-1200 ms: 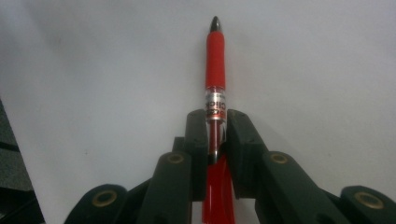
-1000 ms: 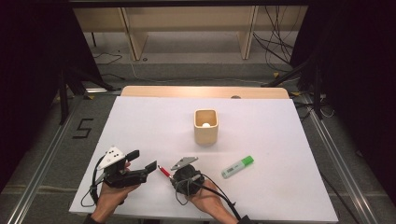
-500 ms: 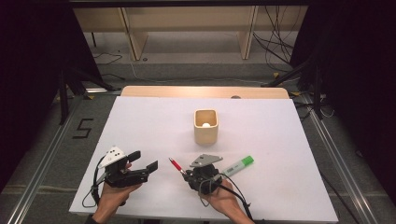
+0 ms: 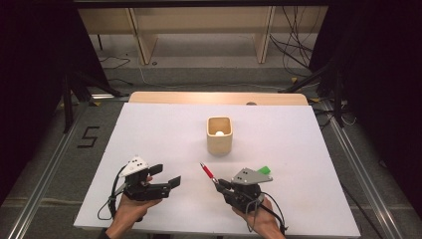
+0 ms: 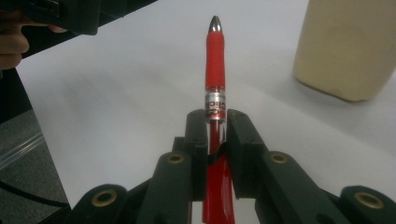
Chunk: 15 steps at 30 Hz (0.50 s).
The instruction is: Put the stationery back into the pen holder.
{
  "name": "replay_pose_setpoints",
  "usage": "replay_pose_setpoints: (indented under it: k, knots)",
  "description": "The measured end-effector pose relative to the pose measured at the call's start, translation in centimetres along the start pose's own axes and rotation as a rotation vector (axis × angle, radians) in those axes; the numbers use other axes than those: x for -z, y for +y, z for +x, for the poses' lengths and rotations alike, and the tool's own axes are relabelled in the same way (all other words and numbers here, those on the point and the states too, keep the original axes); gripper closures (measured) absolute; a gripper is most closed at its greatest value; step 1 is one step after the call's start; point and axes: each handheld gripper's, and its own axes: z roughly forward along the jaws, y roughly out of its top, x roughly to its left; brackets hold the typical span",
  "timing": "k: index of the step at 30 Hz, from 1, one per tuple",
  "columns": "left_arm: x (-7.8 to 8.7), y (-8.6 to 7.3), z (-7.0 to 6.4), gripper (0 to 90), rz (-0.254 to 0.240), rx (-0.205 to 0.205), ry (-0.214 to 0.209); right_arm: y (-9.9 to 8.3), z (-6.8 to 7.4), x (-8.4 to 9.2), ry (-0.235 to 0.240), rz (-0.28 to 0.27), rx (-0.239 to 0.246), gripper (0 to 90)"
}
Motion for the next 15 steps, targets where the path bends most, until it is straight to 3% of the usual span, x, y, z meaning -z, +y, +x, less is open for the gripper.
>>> replay_pose_setpoints:
  k: [3,7,9,12,15]
  knots:
    - [-0.5,0.5,-0.7,15.8,0.009,-0.01,-0.028,0.0,-0.2,0.6,-0.012,-0.019,0.008,80.1]
    - [-1.7,1.3,-1.3,16.1,0.023,0.028,-0.081,0.0,-0.2,1.2,-0.02,-0.044,0.012,80.1]
    - [-2.4,1.7,-1.6,16.1,0.031,0.021,-0.093,0.1,-0.2,1.3,-0.029,-0.054,0.021,80.1]
    - [-3.3,2.5,-2.0,16.1,0.029,0.066,-0.146,0.2,-0.2,1.5,-0.038,-0.073,0.026,80.1]
    - [-4.1,2.9,-2.5,16.2,0.031,0.079,-0.169,0.3,-0.2,1.7,-0.044,-0.087,0.033,80.1]
